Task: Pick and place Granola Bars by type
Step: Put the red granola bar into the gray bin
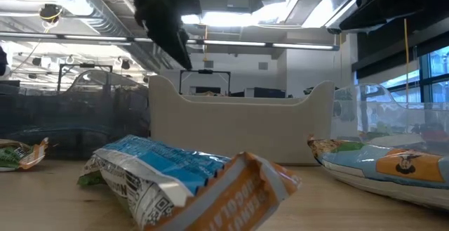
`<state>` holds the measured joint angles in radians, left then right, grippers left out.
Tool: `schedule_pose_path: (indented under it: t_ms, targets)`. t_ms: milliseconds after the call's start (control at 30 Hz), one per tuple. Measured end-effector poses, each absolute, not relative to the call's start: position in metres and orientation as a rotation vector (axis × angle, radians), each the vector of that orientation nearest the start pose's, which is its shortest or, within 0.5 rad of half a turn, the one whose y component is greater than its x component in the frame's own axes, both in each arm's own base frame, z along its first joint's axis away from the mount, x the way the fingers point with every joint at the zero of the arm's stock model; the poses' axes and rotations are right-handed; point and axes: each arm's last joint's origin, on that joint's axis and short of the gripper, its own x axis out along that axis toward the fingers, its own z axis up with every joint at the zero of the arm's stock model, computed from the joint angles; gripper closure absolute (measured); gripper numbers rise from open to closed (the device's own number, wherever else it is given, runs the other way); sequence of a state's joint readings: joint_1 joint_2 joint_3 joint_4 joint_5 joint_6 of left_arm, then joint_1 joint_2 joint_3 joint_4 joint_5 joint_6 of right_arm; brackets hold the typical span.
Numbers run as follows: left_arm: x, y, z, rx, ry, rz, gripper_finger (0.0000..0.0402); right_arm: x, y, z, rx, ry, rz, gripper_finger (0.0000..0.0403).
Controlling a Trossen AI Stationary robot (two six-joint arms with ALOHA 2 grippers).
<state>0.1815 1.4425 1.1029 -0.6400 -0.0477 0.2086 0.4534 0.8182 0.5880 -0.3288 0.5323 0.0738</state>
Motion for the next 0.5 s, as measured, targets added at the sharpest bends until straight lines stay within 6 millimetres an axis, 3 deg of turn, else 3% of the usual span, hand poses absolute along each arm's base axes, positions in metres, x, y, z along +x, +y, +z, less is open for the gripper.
schedule_pose_path:
  t_ms: [133,333,500]
  targets:
    - [0.284,0.066,0.251,0.132,0.976,0.073,0.0156,0.16,0.061,0.25,-0.196,0.484,-0.111,0.0235]
    - [0.286,0.067,0.219,0.133,0.939,-0.006,0.0158,0.16,0.057,0.252,-0.174,0.448,-0.253,0.0235]
    - [0.293,0.069,0.2,0.143,0.939,-0.011,0.0158,0.159,0.057,0.247,-0.146,0.457,-0.262,0.0235]
